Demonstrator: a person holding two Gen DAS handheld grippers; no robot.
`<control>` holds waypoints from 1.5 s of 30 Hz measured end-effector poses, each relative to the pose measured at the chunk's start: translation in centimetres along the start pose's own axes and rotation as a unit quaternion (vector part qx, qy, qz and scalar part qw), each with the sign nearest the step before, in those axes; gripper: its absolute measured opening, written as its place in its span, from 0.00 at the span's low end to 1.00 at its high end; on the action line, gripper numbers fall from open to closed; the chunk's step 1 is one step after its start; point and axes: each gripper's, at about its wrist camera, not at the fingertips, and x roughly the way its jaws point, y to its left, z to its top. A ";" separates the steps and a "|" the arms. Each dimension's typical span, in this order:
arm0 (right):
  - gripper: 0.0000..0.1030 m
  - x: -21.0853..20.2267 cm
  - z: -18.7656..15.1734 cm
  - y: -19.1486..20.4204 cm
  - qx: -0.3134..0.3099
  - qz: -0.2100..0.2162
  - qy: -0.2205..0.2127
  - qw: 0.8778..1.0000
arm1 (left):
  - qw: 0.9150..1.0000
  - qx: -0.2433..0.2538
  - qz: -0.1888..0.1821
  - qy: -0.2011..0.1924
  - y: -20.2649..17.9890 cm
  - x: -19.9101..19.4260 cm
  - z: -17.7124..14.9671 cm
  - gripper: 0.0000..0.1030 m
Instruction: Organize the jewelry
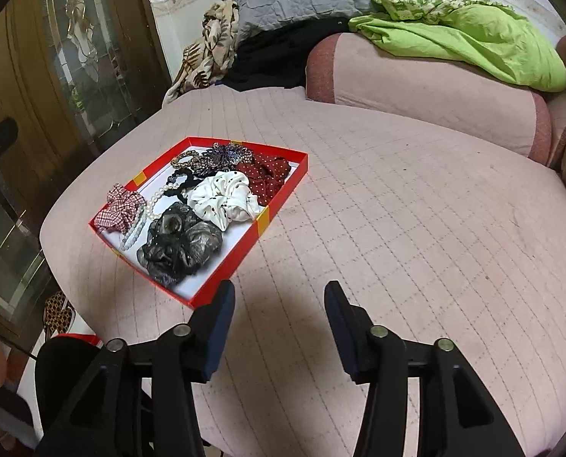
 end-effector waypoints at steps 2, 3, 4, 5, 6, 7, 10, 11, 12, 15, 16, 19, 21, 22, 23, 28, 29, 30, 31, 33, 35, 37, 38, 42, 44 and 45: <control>0.53 -0.4 -0.4 -0.1 -0.004 -0.003 -0.003 1.000 | 1.000 -0.002 -0.019 0.020 -0.6 -0.3 0.0 1.00; 0.54 -0.7 -0.7 -0.2 -0.007 -0.007 -0.005 1.000 | 0.999 -0.002 -0.025 0.028 -0.9 -0.4 -0.1 1.00; 0.55 -0.9 -0.8 -0.2 -0.009 -0.010 -0.007 1.000 | 0.999 -0.002 -0.030 0.035 -1.2 -0.5 -0.1 1.00; 0.55 -1.1 -1.1 -0.3 -0.010 -0.013 -0.008 1.000 | 0.998 -0.003 -0.034 0.043 -1.5 -0.6 -0.3 1.00; 0.56 -1.2 -1.3 -0.5 -0.010 -0.014 -0.009 1.000 | 0.998 -0.003 -0.037 0.050 -1.7 -0.7 -0.4 1.00; 0.57 -1.4 -1.5 -0.7 -0.008 -0.015 -0.010 1.000 | 0.998 -0.003 -0.040 0.056 -1.9 -0.8 -0.6 1.00; 0.57 -1.7 -1.7 -1.4 0.000 -0.020 -0.010 1.000 | 0.996 -0.001 -0.045 0.077 -2.4 -1.1 -1.3 1.00; 0.57 -1.8 -1.8 -1.5 0.002 -0.023 -0.011 1.000 | 0.995 0.003 -0.046 0.085 -2.6 -1.1 -1.6 1.00; 0.57 -1.9 -1.8 -1.6 0.003 -0.027 -0.012 1.000 | 0.995 0.008 -0.046 0.092 -2.9 -1.1 -1.9 1.00; 0.58 -2.2 -1.9 -2.0 0.009 -0.031 -0.013 0.999 | 0.992 0.020 -0.049 0.112 -3.4 -1.2 -2.7 1.00; 0.59 -2.3 -1.9 -2.0 0.011 -0.033 -0.014 0.999 | 0.992 0.022 -0.051 0.117 -3.5 -1.4 -2.9 1.00; 0.59 -2.6 -2.0 -2.1 0.013 -0.039 -0.017 0.999 | 0.990 0.033 -0.051 0.130 -3.9 -1.7 -3.5 1.00; 0.60 -2.8 -2.0 -2.1 0.013 -0.043 -0.018 0.999 | 0.988 0.043 -0.047 0.138 -4.1 -1.8 -3.9 1.00; 0.60 -2.9 -2.0 -2.1 0.012 -0.046 -0.019 0.999 | 0.988 0.045 -0.046 0.141 -4.1 -1.7 -3.9 1.00; 0.60 -3.0 -2.1 -2.1 0.011 -0.048 -0.021 0.999 | 0.987 0.046 -0.045 0.146 -4.1 -1.6 -4.0 1.00; 0.62 -3.4 -2.1 -1.5 0.002 -0.061 -0.027 0.998 | 0.985 0.046 -0.046 0.162 -4.0 -1.4 -4.3 1.00; 0.62 -3.4 -2.2 -1.4 0.000 -0.064 -0.028 0.998 | 0.984 0.045 -0.048 0.163 -4.0 -1.4 -4.4 1.00; 0.62 -3.4 -2.2 -1.3 -0.003 -0.066 -0.029 0.997 | 0.984 0.045 -0.048 0.164 -3.9 -1.4 -4.5 1.00; 0.62 -3.4 -2.2 -1.1 -0.005 -0.069 -0.029 0.997 | 0.984 0.044 -0.048 0.165 -3.9 -1.4 -4.5 1.00; 0.63 -3.4 -2.3 -0.9 -0.010 -0.071 -0.029 0.997 | 0.983 0.044 -0.049 0.169 -3.7 -1.2 -4.7 1.00; 0.64 -3.3 -2.4 -0.8 -0.011 -0.072 -0.026 0.997 | 0.982 0.042 -0.051 0.175 -3.6 -0.9 -4.8 1.00; 0.65 -3.2 -2.5 -0.7 -0.013 -0.073 -0.024 0.997 | 0.981 0.041 -0.054 0.182 -3.5 -0.6 -5.1 1.00; 0.65 -3.1 -2.5 -0.6 -0.013 -0.074 -0.023 0.997 | 0.981 0.041 -0.054 0.184 -3.5 -0.5 -5.1 1.00; 0.65 -2.7 -2.5 -0.6 -0.013 -0.077 -0.018 0.997 | 0.978 0.039 -0.058 0.195 -3.4 0.0 -5.5 1.00; 0.65 -2.6 -2.6 -0.7 -0.011 -0.078 -0.015 0.997 | 0.977 0.038 -0.060 0.200 -3.3 0.3 -5.7 1.00; 0.65 -2.5 -2.6 -0.7 -0.011 -0.078 -0.014 0.997 | 0.977 0.037 -0.061 0.202 -3.3 0.4 -5.8 1.00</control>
